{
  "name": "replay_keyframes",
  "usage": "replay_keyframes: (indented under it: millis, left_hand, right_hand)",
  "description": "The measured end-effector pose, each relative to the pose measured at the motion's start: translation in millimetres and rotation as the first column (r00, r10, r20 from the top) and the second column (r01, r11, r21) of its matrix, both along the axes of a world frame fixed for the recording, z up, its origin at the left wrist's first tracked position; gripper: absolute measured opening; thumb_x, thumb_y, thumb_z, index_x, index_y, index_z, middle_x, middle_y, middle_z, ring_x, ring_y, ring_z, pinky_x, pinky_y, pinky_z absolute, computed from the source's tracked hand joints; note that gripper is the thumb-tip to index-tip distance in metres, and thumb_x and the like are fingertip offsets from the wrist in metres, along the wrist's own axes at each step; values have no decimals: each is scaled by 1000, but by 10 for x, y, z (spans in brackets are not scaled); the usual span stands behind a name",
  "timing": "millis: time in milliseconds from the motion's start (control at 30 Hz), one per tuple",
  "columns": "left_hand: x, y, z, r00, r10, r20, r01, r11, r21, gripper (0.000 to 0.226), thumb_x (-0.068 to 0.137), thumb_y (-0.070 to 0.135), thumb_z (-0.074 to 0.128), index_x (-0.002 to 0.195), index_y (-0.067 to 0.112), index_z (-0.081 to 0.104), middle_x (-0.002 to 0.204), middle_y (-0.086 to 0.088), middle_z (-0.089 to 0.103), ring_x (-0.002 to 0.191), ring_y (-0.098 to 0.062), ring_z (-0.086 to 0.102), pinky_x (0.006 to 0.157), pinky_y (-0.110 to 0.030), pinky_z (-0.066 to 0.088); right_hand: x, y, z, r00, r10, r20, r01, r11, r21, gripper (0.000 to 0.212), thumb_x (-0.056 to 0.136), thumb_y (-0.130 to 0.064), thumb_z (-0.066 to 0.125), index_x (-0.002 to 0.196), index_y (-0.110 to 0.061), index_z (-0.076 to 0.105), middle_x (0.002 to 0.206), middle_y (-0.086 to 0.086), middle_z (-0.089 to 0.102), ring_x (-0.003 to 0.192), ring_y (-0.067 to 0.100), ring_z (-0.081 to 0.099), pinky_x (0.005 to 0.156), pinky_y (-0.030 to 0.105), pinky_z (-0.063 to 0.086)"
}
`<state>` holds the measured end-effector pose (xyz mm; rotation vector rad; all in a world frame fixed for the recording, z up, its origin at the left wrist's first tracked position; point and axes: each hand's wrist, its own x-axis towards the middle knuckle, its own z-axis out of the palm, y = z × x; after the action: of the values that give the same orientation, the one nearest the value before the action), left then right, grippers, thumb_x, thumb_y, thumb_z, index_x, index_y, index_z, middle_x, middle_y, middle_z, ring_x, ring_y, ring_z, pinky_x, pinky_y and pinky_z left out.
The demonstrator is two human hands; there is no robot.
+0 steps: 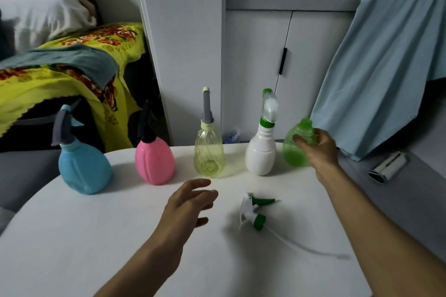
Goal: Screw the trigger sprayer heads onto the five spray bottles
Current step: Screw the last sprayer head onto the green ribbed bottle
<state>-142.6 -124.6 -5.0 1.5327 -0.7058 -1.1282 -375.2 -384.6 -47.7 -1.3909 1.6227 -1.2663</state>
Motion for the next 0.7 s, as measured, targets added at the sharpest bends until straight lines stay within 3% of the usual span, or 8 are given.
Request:
replay_keyframes:
  millis: [133, 267, 367, 467, 533, 600, 667, 700]
  left_hand:
    - [-1, 30, 68, 999, -14, 33, 16, 999, -45, 20, 88, 20, 66, 105, 31, 69, 99, 3, 76, 102, -17, 67, 89, -44, 55]
    - [-45, 41, 115, 989, -35, 142, 50, 993, -105, 27, 83, 22, 74, 107, 34, 67, 104, 6, 73, 98, -12, 68, 85, -40, 57]
    - [-108, 98, 157, 927, -135, 350, 213, 957, -194, 63, 67, 44, 84, 121, 46, 54, 121, 18, 62, 107, 3, 60, 84, -28, 54]
    - [-165, 157, 172, 867, -274, 417, 400, 881, -252, 92, 57, 40, 91, 134, 47, 43, 129, 13, 60, 117, -8, 59, 91, -34, 55]
    - [-156, 178, 168, 868, -300, 396, 433, 849, -304, 90, 58, 25, 93, 134, 34, 46, 123, 3, 67, 112, -17, 65, 93, -44, 55]
    - [-129, 187, 185, 859, -256, 444, 409, 864, -294, 84, 57, 24, 93, 129, 30, 50, 117, 2, 70, 107, -17, 67, 91, -46, 55]
    - [-87, 189, 176, 859, -198, 472, 359, 890, -280, 81, 55, 28, 93, 125, 32, 52, 112, 7, 71, 102, -12, 69, 88, -44, 57]
    - [-68, 193, 172, 853, -172, 494, 335, 904, -264, 82, 53, 32, 93, 124, 34, 52, 110, 12, 70, 100, -8, 68, 86, -40, 58]
  right_hand:
    - [-113, 273, 394, 983, -132, -127, 115, 984, -133, 54, 69, -44, 84, 112, -15, 67, 111, 13, 72, 100, 34, 68, 82, 32, 51]
    - [-73, 865, 899, 997, 28, -72, -39, 987, -157, 63, 57, -63, 78, 104, -21, 70, 103, 2, 76, 96, 25, 71, 87, 45, 57]
    - [108, 1518, 970, 903, 428, 30, -421, 899, -121, 54, 58, -55, 84, 100, -23, 74, 93, -2, 80, 87, 15, 75, 72, 24, 59]
    - [360, 2000, 861, 665, 720, 200, -733, 680, -7, 48, 67, -39, 87, 110, -20, 73, 104, 5, 79, 96, 21, 74, 76, 30, 59]
    - [446, 2118, 807, 588, 779, 219, -800, 600, 13, 43, 74, -31, 85, 114, -26, 71, 109, 3, 78, 103, 21, 72, 85, 36, 59]
    - [427, 2089, 786, 555, 749, 363, -806, 591, 13, 49, 75, -27, 82, 121, -24, 67, 116, 3, 75, 105, 21, 72, 85, 35, 59]
    - [391, 2009, 753, 580, 663, 474, -768, 639, 46, 48, 78, -26, 77, 124, -21, 65, 119, 2, 74, 103, 21, 72, 82, 35, 58]
    - [388, 1975, 728, 638, 629, 444, -728, 681, 82, 43, 78, -27, 74, 120, -22, 67, 118, 0, 74, 99, 20, 72, 81, 37, 58]
